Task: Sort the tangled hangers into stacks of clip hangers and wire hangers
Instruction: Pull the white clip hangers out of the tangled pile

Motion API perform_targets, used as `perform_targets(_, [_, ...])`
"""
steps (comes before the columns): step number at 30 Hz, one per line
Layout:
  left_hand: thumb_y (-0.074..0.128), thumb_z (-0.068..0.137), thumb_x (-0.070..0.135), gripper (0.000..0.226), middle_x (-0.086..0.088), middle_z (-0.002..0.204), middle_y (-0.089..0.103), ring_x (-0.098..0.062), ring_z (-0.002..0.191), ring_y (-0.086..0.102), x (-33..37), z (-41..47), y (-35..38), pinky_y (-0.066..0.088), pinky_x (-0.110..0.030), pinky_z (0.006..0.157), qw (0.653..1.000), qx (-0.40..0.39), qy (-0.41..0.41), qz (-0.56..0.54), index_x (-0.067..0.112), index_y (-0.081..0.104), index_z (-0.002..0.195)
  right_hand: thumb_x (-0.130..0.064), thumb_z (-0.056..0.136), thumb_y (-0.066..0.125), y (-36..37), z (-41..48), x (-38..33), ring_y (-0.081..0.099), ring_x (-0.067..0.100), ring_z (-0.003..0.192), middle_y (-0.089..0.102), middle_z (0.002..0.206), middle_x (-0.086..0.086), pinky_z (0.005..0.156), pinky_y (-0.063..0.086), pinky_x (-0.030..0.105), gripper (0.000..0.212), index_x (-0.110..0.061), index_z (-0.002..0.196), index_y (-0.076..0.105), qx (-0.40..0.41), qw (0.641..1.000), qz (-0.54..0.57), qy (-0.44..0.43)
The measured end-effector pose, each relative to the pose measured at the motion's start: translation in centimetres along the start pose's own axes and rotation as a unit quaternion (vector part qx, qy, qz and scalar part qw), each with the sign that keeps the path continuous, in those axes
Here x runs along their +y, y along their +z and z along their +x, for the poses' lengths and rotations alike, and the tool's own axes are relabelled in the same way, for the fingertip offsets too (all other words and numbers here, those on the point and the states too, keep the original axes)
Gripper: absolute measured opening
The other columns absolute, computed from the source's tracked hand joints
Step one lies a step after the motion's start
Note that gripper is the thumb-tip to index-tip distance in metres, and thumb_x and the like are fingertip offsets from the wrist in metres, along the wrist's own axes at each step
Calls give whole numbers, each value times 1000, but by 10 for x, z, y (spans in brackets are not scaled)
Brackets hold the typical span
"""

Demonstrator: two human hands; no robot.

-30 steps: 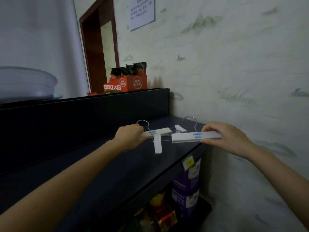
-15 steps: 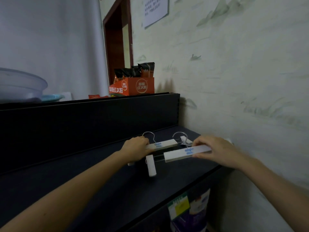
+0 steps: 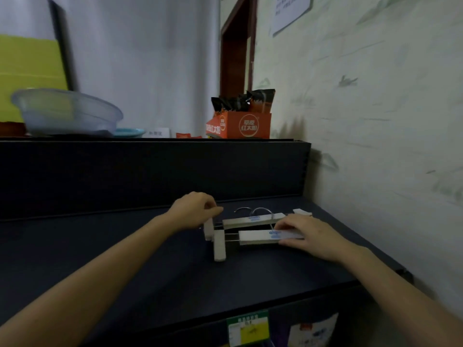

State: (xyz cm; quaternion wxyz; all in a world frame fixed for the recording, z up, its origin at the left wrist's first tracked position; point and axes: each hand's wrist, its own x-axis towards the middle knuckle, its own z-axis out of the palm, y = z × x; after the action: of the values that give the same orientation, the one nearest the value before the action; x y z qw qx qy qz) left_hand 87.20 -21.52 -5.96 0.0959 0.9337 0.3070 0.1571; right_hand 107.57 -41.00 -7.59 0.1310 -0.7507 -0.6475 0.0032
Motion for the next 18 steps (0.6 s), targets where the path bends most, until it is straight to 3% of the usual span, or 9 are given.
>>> perform_targets(4, [45,94,37,29,3,106,61,-14,91,57,-18,-33,-19,49,-31,77,993,66,2,97,19,62,108,-45,85,57,-9,5,-9,49,8,112,49,120,-16,86,44,27,37,-35,120,50,-5,994,-105,3])
perform_targets(7, [41,95,31,29,2,104,62,-15,91,57,-37,-60,-30,44,-27,71,981,122,2,153,17,63,106,-48,87,52,-21,14,-33,51,7,109,52,119,-16,77,42,25,35,-35,120,50,29,990,-135,-11])
perform_targets(10, [39,95,30,29,3,101,63,-15,89,58,-60,-94,-40,35,-24,68,969,156,-21,189,17,64,104,-44,90,50,-19,31,-73,53,7,106,56,117,-15,77,44,24,29,-34,118,52,81,988,-116,-58])
perform_targets(18, [38,96,35,30,3,102,64,-17,92,58,-134,-227,-95,36,-26,68,930,181,-156,279,18,62,105,-37,94,46,23,74,-220,53,10,109,56,121,-12,78,44,26,30,-32,123,51,103,968,-13,-229])
